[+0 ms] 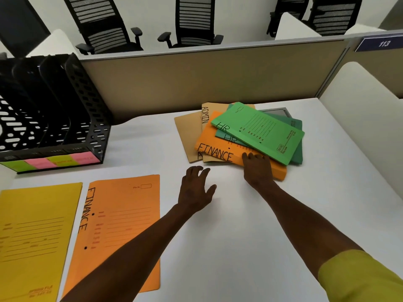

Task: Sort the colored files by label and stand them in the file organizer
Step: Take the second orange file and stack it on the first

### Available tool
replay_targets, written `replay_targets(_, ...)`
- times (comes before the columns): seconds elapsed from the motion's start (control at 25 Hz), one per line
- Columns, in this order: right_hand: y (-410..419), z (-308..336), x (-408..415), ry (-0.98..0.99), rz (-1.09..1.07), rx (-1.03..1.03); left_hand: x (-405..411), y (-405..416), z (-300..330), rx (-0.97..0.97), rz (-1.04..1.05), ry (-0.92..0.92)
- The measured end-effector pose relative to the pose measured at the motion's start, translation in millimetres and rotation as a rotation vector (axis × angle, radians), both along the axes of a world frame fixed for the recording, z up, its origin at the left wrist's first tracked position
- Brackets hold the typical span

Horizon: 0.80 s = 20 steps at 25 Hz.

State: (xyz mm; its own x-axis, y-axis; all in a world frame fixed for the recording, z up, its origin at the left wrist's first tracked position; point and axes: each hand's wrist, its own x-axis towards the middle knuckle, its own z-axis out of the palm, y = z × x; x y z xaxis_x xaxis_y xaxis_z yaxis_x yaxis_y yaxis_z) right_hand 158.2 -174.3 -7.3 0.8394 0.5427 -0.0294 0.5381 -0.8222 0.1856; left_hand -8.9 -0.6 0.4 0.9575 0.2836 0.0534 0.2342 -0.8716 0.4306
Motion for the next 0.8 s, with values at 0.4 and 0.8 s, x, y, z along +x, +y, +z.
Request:
replay_targets(0.4, 34.5, 31.1, -56.7, -0.183, 0.148, 0.369, -16.7, 11.5, 16.7, -0.267, 0.176, -0.083)
replay_targets(0.8, 101.3, 66.0, -176.7, -0.04, 0.213, 0.624, -52.1, 44.7, 50.1, -1.235, 0.509, -0.17)
